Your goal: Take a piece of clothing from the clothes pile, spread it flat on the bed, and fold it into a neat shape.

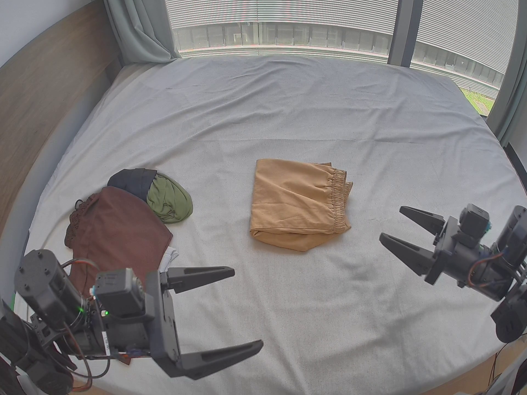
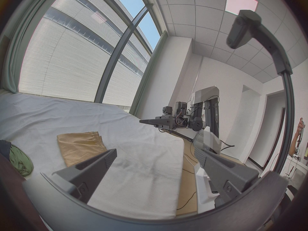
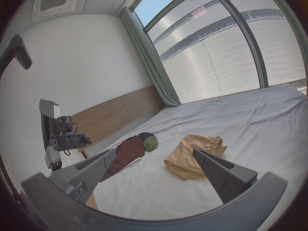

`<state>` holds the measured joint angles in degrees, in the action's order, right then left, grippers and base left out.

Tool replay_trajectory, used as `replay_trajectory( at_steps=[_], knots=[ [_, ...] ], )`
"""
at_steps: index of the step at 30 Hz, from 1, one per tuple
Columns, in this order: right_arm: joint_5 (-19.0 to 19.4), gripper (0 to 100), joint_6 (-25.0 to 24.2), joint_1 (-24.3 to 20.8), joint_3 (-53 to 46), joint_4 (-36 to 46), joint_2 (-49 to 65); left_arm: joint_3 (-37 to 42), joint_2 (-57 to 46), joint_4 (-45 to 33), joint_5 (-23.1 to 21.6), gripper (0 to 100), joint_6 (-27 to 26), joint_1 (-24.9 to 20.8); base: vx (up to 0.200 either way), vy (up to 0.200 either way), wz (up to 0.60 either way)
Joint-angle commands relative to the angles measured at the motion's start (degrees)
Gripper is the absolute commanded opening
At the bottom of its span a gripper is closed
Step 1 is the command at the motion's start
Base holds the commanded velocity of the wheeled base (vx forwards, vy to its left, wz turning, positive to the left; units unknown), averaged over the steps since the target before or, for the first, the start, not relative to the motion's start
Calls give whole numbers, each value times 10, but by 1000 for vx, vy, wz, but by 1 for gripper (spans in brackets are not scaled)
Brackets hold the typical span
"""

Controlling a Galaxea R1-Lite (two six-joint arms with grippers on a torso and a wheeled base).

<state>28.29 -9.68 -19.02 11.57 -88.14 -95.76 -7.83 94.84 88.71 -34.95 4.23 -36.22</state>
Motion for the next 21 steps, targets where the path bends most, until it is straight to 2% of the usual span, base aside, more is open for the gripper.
replay_trajectory(
  at_steps=[1,2,3,5,8,12,17,21],
  knots=[
    [-7,100,48,4,-115,2,174,67,-114,-1,31,100,3,-36,0,0,0],
    [-7,100,48,4,-115,2,174,67,-114,-1,31,100,3,-36,0,0,0],
    [-9,100,45,6,-116,30,246,78,-141,-4,40,100,5,-32,0,0,0],
    [-15,100,44,13,-115,67,302,78,-164,-6,54,100,14,-29,0,0,0],
    [-32,100,45,49,-115,176,430,78,-210,-7,106,100,35,-11,0,0,0],
    [-33,100,49,93,-114,322,588,78,-256,-31,138,100,47,39,0,0,0],
    [-33,100,50,145,-102,523,767,78,-348,-122,139,100,47,126,0,0,0],
    [-33,100,49,159,-101,650,897,78,-457,-245,139,100,44,171,0,0,0]
  ],
)
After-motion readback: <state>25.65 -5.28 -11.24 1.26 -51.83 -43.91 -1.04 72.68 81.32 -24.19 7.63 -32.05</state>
